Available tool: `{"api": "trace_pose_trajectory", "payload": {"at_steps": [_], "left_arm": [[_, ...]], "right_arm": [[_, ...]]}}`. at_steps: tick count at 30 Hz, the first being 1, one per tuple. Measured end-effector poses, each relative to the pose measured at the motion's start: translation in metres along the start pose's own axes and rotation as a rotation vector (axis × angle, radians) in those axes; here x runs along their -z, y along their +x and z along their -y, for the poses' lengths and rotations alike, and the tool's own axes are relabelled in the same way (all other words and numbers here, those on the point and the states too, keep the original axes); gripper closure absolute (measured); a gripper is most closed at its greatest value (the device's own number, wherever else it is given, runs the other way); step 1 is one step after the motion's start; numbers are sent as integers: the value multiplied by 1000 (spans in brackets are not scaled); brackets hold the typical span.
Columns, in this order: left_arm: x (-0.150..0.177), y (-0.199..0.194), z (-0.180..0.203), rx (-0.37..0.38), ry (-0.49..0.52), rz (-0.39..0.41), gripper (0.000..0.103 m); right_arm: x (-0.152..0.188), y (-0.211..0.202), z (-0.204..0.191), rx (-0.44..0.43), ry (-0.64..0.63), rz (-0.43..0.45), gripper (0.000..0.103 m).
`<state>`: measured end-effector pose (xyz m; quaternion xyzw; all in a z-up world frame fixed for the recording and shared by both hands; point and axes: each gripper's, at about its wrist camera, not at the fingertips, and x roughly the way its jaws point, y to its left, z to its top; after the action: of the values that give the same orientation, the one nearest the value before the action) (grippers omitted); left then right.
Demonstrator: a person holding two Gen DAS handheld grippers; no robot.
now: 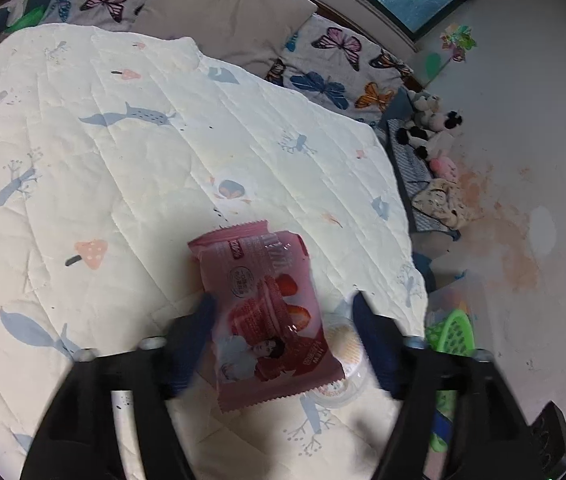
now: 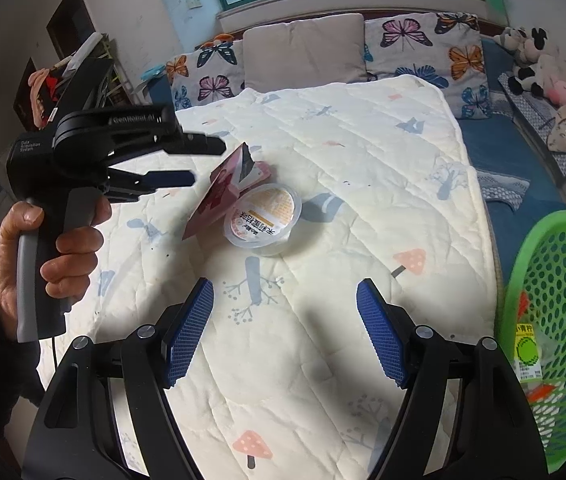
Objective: Collect trash
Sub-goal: 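Grasp the pink snack wrapper with the left gripper while the right gripper approaches the clear round tub, then grasp the clear round plastic tub with the right gripper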
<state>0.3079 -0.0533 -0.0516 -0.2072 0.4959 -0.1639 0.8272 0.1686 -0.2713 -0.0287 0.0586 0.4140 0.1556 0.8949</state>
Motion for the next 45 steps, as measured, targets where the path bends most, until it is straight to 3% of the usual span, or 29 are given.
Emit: {"api": "trace_pose_trajectory", "payload": {"at_steps": [10, 14, 18, 25, 31, 45], "left_arm": [[-3, 30, 3, -83, 12, -59, 17], [-3, 44, 5, -134, 27, -100, 17], [0, 50, 5, -159, 69, -118, 33], [2, 30, 0, -110, 75, -76, 48], [5, 5, -2, -106, 100, -24, 55], [11, -36, -23, -94, 97, 21, 58]], "right_arm": [[2, 5, 6, -8, 21, -8, 29], [3, 8, 6, -9, 21, -16, 29], [3, 9, 7, -10, 19, -19, 29], [1, 13, 2, -9, 6, -23, 29], [-7, 23, -9, -8, -26, -24, 29], [-35, 74, -32, 40, -124, -64, 29]]}}
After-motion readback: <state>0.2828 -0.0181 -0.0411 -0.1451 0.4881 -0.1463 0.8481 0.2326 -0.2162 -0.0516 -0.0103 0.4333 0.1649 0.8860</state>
